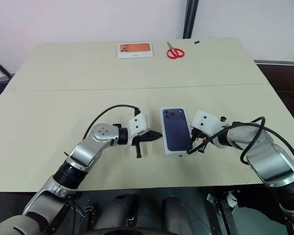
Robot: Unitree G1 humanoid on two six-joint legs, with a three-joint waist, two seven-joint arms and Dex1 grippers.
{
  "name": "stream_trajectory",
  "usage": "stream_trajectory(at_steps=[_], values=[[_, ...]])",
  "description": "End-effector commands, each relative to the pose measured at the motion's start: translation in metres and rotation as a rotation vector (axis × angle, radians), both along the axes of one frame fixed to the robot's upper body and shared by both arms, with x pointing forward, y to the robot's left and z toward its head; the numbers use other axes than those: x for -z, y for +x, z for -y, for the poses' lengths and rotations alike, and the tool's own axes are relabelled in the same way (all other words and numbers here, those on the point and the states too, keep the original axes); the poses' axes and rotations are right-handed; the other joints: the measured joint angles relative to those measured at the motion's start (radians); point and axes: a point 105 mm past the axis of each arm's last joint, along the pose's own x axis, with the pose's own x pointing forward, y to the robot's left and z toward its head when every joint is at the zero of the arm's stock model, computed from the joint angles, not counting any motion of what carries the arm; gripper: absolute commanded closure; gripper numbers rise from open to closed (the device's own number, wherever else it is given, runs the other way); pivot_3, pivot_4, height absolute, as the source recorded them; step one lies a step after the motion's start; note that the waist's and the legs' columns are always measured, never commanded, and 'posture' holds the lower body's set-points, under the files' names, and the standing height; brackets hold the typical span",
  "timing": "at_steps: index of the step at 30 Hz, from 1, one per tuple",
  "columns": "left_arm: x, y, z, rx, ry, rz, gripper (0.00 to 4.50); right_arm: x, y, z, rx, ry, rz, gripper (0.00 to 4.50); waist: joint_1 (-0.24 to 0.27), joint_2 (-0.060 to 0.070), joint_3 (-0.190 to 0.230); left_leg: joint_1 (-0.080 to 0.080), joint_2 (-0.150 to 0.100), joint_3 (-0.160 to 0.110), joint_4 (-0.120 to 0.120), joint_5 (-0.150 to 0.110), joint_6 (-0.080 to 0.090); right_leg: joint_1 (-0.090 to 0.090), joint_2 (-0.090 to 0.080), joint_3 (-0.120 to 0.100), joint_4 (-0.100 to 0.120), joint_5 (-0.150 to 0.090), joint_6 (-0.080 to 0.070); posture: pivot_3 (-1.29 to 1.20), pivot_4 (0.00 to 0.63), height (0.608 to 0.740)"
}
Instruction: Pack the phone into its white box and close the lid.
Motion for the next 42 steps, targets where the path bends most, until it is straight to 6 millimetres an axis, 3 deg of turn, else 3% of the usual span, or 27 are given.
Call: stream_trajectory(at_steps=[1,7,11,14,19,23,28,34,37,42], values=[[-0.010,0.000,0.004,0.013,-0.028,0.038,4.50,-0.011,0.004,-0.001,-0.004,0.000,0.052,4.48,0.001,0.000,0.000,0.000,0.000,0.000,0.000,0.000,0.000,0.000,0.000,0.000,0.000,0.000,0.000,0.00,0.150,0.740],[-0.010,0.002,-0.005,-0.008,-0.031,0.029,4.50,-0.015,0.000,0.004,-0.012,-0.011,0.059,4.48,0.000,0.000,0.000,0.000,0.000,0.000,0.000,0.000,0.000,0.000,0.000,0.000,0.000,0.000,0.000,0.00,0.150,0.740],[-0.028,0.013,-0.015,-0.064,-0.117,0.018,4.50,-0.038,-0.006,0.014,-0.032,0.046,0.087,4.48,0.001,0.000,0.000,0.000,0.000,0.000,0.000,0.000,0.000,0.000,0.000,0.000,0.000,0.000,0.000,0.00,0.150,0.740],[-0.041,0.025,-0.010,-0.102,-0.166,0.042,4.50,-0.044,-0.018,0.013,-0.070,0.114,0.044,4.48,0.007,0.000,0.000,0.000,0.000,0.000,0.001,0.000,0.000,0.001,0.000,0.000,0.000,0.000,0.000,0.00,0.150,0.740],[-0.043,0.036,0.006,-0.117,-0.162,0.069,4.50,-0.041,-0.036,-0.003,-0.147,0.204,-0.033,4.48,0.020,0.000,0.000,0.001,0.000,0.000,0.003,0.000,0.000,0.002,0.000,-0.001,0.000,0.000,0.000,0.00,0.150,0.740],[-0.018,0.044,0.027,-0.112,-0.038,0.064,4.50,-0.014,-0.049,-0.022,-0.168,0.209,-0.105,4.48,0.021,-0.001,0.000,0.001,0.000,-0.001,0.004,0.000,0.001,0.004,0.000,-0.002,0.000,0.000,0.000,0.00,0.150,0.740],[0.005,0.038,0.029,-0.068,0.071,0.031,4.50,0.012,-0.058,-0.016,-0.120,0.135,-0.182,4.48,0.021,-0.001,0.000,0.001,0.000,-0.001,0.006,-0.001,0.001,0.005,0.000,-0.002,0.000,0.000,0.001,0.00,0.150,0.740],[0.009,0.038,0.023,-0.101,0.051,0.023,4.50,0.011,-0.050,-0.006,-0.074,0.098,-0.138,4.48,0.021,-0.001,-0.001,0.006,0.000,-0.003,0.007,-0.002,0.003,0.011,0.000,-0.003,-0.002,0.000,0.001,0.00,0.150,0.740],[-0.007,0.041,0.012,-0.163,-0.044,0.047,4.50,-0.008,-0.035,-0.004,-0.057,0.136,-0.017,4.48,0.020,-0.001,-0.001,0.008,0.000,-0.003,0.007,-0.003,0.004,0.013,0.000,-0.003,-0.003,0.000,0.001,0.00,0.150,0.740],[-0.037,0.045,-0.028,-0.321,-0.200,0.108,4.50,-0.048,0.001,0.005,0.032,0.292,0.212,4.48,0.013,-0.001,0.000,0.008,0.000,-0.003,0.005,-0.003,0.004,0.011,0.000,-0.002,-0.002,0.000,0.001,0.00,0.150,0.740]])
